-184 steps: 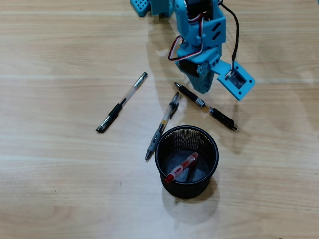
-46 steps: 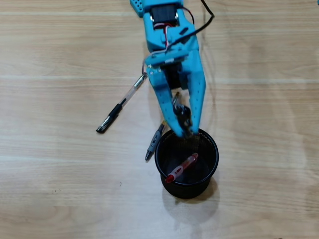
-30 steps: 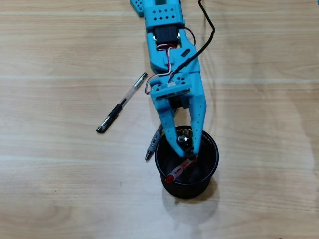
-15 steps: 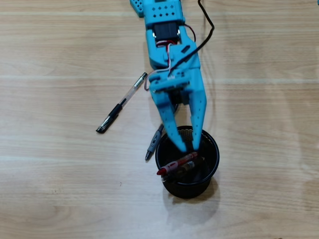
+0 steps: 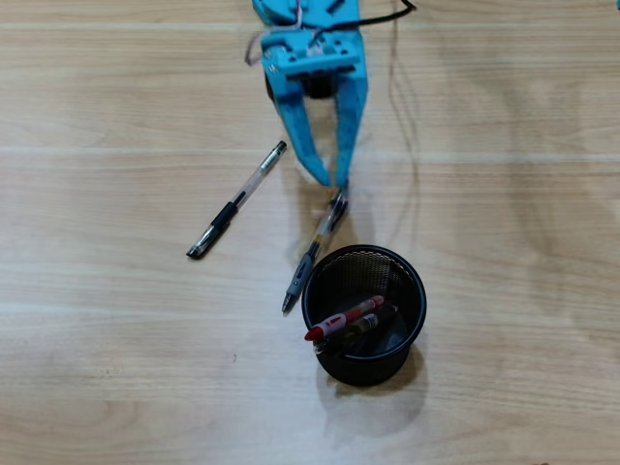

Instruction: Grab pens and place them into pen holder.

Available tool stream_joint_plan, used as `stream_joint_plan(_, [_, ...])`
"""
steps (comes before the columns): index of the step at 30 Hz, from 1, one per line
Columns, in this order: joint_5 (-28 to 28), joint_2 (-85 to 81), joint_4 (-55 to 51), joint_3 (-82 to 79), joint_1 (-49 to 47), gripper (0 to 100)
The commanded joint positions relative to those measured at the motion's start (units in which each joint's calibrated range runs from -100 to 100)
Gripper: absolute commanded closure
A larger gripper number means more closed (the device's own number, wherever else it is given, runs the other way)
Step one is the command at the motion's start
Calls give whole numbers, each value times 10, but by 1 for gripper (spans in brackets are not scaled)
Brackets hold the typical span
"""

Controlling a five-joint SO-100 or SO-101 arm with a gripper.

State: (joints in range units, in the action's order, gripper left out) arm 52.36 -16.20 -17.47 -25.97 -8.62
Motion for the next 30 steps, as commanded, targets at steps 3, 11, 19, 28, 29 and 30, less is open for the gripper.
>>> stream_joint_plan(3, [-20, -169, -241, -38, 52, 98])
stream_joint_plan(11, [-16, -250, -349, -96, 118, 98])
stream_joint_plan(19, [-15, -256, -458, -100, 176, 98])
stream_joint_plan(28, [22, -246, -466, -94, 154, 98])
stream_joint_plan(29, [33, -244, -465, -94, 142, 98])
stream_joint_plan(30, [42, -238, -461, -94, 136, 98])
